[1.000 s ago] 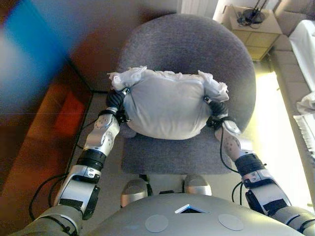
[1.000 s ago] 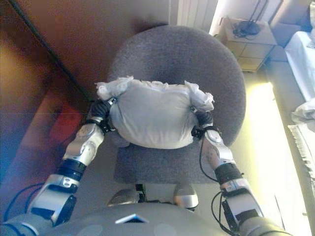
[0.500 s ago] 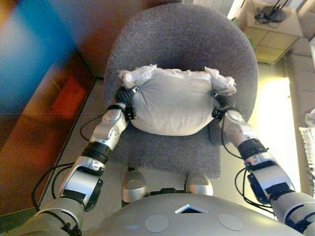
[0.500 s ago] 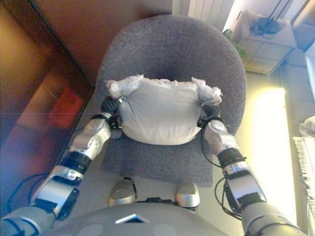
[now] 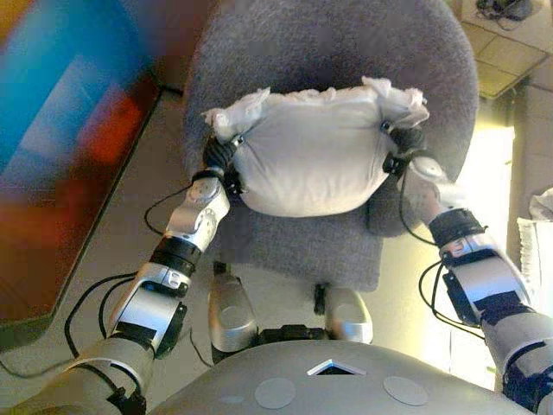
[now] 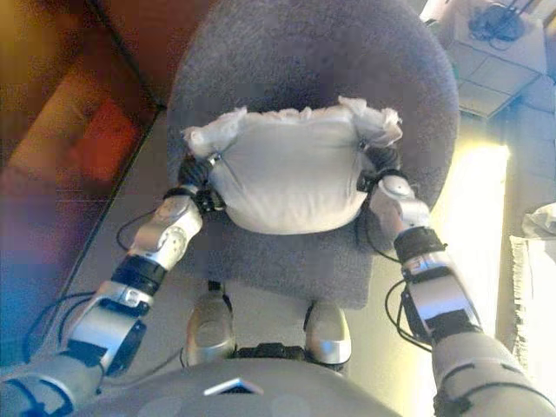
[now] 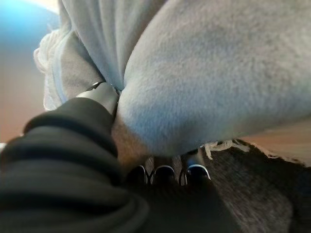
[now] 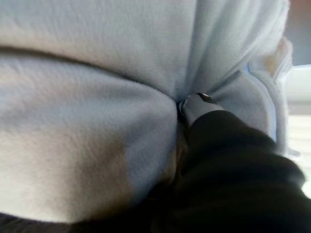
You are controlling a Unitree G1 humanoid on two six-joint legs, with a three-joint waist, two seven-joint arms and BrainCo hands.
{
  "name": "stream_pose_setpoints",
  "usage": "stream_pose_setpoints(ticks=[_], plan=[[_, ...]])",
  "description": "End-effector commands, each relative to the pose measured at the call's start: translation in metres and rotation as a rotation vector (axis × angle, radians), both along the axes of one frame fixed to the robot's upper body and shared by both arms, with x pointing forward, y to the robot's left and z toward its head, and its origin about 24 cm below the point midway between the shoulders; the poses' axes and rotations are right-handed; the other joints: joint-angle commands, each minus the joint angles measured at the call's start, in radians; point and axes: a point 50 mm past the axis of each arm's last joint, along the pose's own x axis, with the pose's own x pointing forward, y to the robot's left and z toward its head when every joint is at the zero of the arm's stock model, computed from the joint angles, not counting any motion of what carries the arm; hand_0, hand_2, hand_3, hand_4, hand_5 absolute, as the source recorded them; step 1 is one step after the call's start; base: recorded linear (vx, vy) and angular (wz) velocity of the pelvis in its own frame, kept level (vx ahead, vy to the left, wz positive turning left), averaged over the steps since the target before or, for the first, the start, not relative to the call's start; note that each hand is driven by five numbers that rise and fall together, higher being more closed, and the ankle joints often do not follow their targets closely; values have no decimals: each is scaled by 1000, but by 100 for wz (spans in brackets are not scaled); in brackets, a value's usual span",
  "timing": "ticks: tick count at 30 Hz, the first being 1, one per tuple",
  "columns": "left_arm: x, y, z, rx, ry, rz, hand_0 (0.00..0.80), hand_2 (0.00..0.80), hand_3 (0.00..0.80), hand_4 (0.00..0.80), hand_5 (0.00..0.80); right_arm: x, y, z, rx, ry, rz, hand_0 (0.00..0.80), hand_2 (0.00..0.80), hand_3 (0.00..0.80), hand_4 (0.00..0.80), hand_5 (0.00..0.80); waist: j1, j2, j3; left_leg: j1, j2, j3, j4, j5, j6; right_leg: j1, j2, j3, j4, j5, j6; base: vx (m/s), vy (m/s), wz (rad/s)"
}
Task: Pick up the cushion and take it to the sofa
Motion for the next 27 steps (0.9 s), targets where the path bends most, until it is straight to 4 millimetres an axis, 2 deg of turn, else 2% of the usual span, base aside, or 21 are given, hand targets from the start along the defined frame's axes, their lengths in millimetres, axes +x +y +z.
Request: stream_pose_setpoints(ticks=[1,4,7,11,13,16,17,18,19,20,21,27], plan=[[5,-16,38,-12,-180,-47,800,800,800,800,800,19,-19,47,15,-146,-32,800,800,800,800,800,64,-29,-63,2,98,-48,121,-23,-82,-18,-107,12,133,-46,76,45,-52,28],[2,-21,40,80,-211,-97,800,800,800,800,800,25,-27,65,-102,-186,-3,800,800,800,800,800,87,-41,-53,-12,95,-58,111,-11,-86,-3,-107,-7,111,-39,81,-9,-34,13],[1,-18,37,72,-193,-83,800,800,800,800,800,30,-30,84,-144,-207,28,800,800,800,800,800,103,-51,-48,-17,89,-68,95,2,-85,13,-106,-16,92,-34,88,19,11,17],[0,-15,34,68,-177,-85,800,800,800,800,800,33,-39,84,-227,-155,40,800,800,800,800,800,131,-67,-49,-26,79,-80,94,1,-81,40,-105,-32,65,-27,97,55,0,14],[0,-16,36,74,-190,-100,800,800,800,800,800,35,-42,87,-284,-139,36,800,800,800,800,800,146,-73,-45,-29,77,-88,88,5,-82,53,-105,-43,44,-17,103,26,-10,29],[0,-18,43,70,-217,-123,800,800,800,800,800,40,-42,94,-282,-127,19,800,800,800,800,800,169,-82,-36,-44,71,-99,84,11,-82,69,-102,-54,18,-8,107,-4,3,15],[1,-19,44,68,-224,-132,800,800,800,800,800,40,-43,95,-274,-123,10,706,706,706,706,706,173,-83,-34,-49,71,-102,85,13,-82,72,-101,-55,14,-6,107,-30,15,9],[1,-21,45,65,-229,-146,800,800,800,800,800,41,-44,96,-252,-118,-16,0,0,0,0,0,178,-83,-30,-55,71,-104,88,13,-84,75,-101,-57,8,-4,107,-26,21,9],[1,-22,46,59,-231,-152,800,800,800,800,800,42,-45,98,-229,-118,-38,0,0,0,0,0,181,-83,-28,-59,73,-106,90,13,-85,79,-101,-59,4,-2,107,-9,26,11],[2,-23,46,54,-229,-155,169,169,169,169,169,42,-46,97,-212,-111,-45,0,0,0,0,0,183,-82,-29,-61,74,-109,94,12,-86,84,-102,-60,3,-2,107,16,32,18],[2,-22,46,55,-225,-149,0,0,0,0,0,42,-47,96,-211,-105,-54,0,0,0,0,0,184,-82,-32,-61,75,-109,94,12,-86,88,-102,-60,-1,-1,107,28,36,14],[-1,-15,40,31,-196,-90,0,0,0,0,0,36,-55,83,-199,-49,-95,0,0,0,0,0,186,-78,-61,-27,84,-90,73,17,-86,129,-101,-65,-36,5,107,77,32,5]])
